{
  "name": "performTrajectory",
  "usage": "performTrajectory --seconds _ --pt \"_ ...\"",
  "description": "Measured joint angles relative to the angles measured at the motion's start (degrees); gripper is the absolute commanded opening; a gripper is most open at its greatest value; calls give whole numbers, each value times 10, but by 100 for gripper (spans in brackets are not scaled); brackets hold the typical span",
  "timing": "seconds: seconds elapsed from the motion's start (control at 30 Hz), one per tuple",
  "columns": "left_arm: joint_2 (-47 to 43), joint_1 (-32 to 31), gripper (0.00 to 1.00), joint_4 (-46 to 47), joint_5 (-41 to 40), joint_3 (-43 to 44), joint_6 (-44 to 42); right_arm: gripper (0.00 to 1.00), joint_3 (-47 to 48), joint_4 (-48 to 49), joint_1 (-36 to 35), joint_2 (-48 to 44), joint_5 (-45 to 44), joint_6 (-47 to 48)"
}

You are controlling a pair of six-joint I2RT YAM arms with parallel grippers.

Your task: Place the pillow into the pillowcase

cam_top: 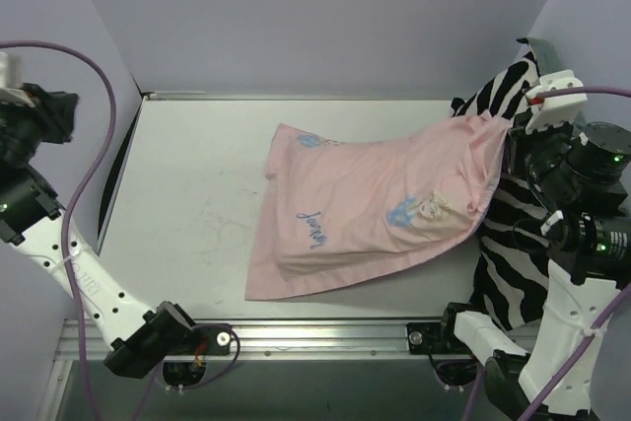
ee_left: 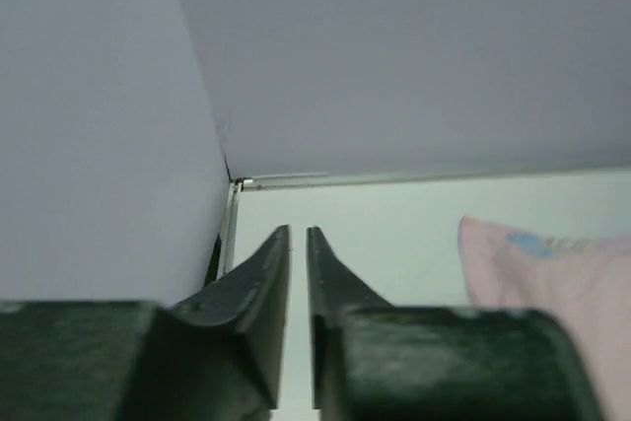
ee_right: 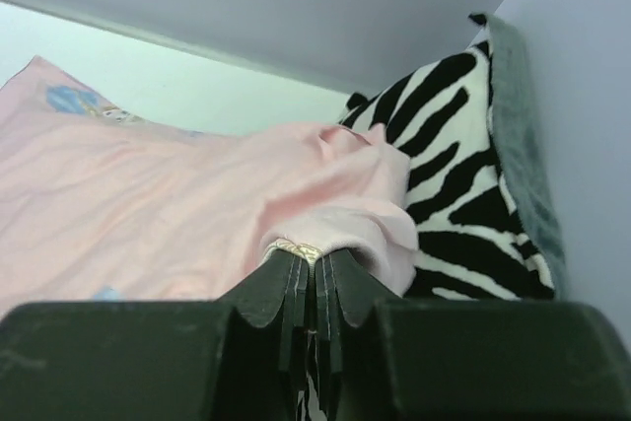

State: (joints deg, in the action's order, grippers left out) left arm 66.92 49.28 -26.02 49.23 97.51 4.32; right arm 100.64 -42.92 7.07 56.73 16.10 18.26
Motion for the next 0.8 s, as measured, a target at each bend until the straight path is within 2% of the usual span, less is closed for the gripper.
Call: performTrajectory --seconds 0.03,0.1,0.2,0.3,0.33,0.5,0.6,0.7,0.8 --pt "2 -23 46 -12 21 -8 -29 0 -7 3 0 3 1 0" --pt "9 -95 64 -87 38 -33 -140 0 -39 6 -3 10 1 3" --pt "21 -248 76 -219 11 -131 -313 0 -106 5 -13 19 -4 13" --pt "25 -396 82 -299 -37 -291 -420 0 -166 -2 -18 32 -16 28" --pt "24 -449 89 -320 -55 -341 -445 0 -179 -7 -19 32 -20 33" --pt "-37 -718 91 -340 -122 -510 -505 0 -188 -20 -19 21 -37 46" --pt "-86 -835 91 -309 -160 -562 -514 0 -188 -23 -19 12 -45 46" --pt "-95 -926 93 -257 -209 -614 -517 0 -188 -28 -19 10 -52 46" --pt "-82 -963 94 -198 -263 -655 -527 0 -188 -38 -19 10 -54 45"
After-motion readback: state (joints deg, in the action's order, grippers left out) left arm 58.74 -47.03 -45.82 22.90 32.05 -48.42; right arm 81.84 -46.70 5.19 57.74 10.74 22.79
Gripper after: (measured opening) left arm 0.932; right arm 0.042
